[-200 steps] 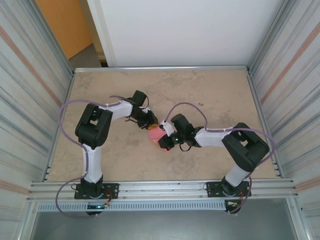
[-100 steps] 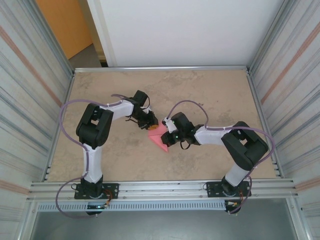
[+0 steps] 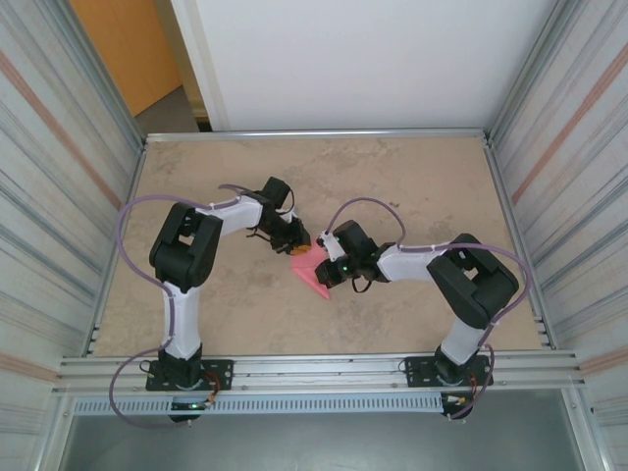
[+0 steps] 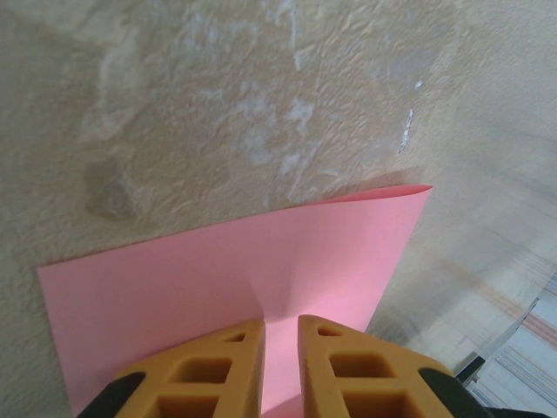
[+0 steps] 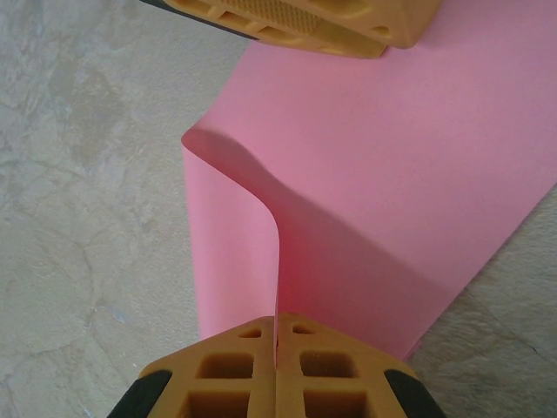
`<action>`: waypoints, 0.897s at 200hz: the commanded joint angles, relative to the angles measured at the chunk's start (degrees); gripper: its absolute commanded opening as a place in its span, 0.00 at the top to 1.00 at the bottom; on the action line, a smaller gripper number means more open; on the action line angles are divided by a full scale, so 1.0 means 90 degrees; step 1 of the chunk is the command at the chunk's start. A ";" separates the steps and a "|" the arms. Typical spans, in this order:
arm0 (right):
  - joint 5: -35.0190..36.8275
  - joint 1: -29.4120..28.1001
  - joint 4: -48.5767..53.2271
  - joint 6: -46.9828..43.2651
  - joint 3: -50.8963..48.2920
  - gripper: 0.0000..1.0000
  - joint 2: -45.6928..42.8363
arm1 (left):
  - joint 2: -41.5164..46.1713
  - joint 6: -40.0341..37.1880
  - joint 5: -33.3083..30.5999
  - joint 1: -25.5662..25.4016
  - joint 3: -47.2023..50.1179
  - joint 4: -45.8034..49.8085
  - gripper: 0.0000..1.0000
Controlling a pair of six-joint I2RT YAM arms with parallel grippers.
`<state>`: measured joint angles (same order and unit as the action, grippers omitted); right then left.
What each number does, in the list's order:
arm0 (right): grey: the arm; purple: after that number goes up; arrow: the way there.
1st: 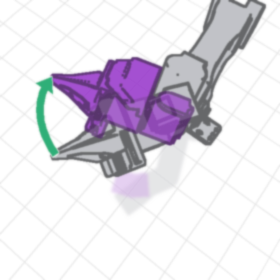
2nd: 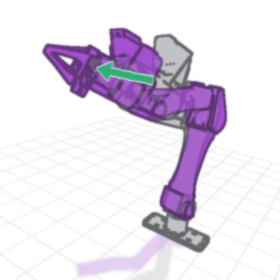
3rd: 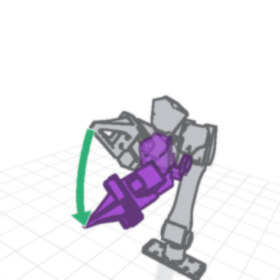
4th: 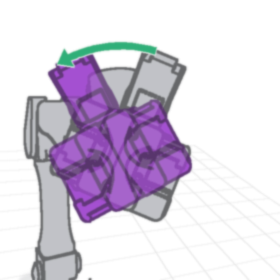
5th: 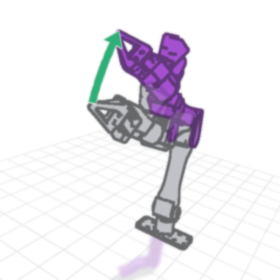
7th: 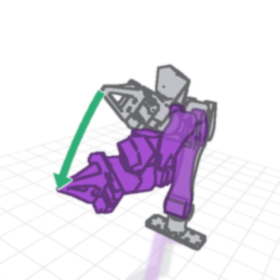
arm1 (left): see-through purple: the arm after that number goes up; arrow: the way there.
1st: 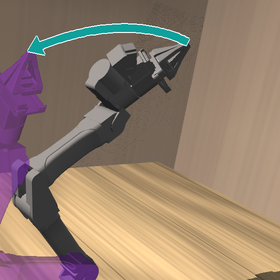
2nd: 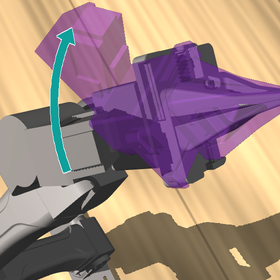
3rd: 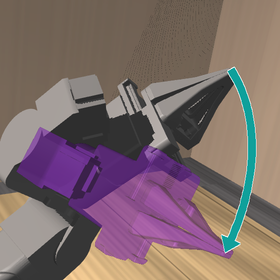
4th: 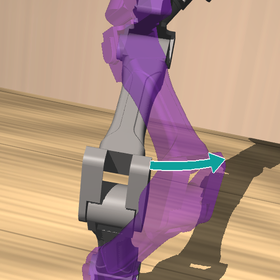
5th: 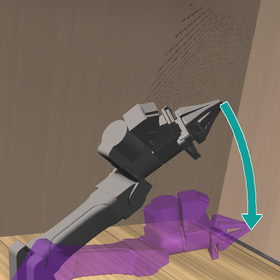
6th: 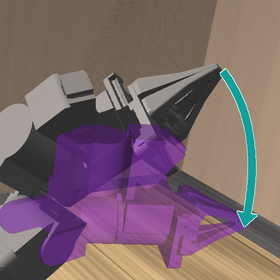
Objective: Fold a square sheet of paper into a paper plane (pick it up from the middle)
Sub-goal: Third fold the triangle at the center of the table.
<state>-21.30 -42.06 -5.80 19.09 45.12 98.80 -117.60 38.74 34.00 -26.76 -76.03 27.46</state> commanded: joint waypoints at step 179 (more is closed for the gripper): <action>-0.0278 0.0042 0.0503 0.0344 0.0421 0.99 0.0370 | -0.0233 -0.0013 -0.0077 -0.0070 -0.0027 0.0304 0.81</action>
<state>-23.77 -41.98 -3.09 20.84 47.48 101.23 -117.60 38.76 34.02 -26.76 -76.03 27.44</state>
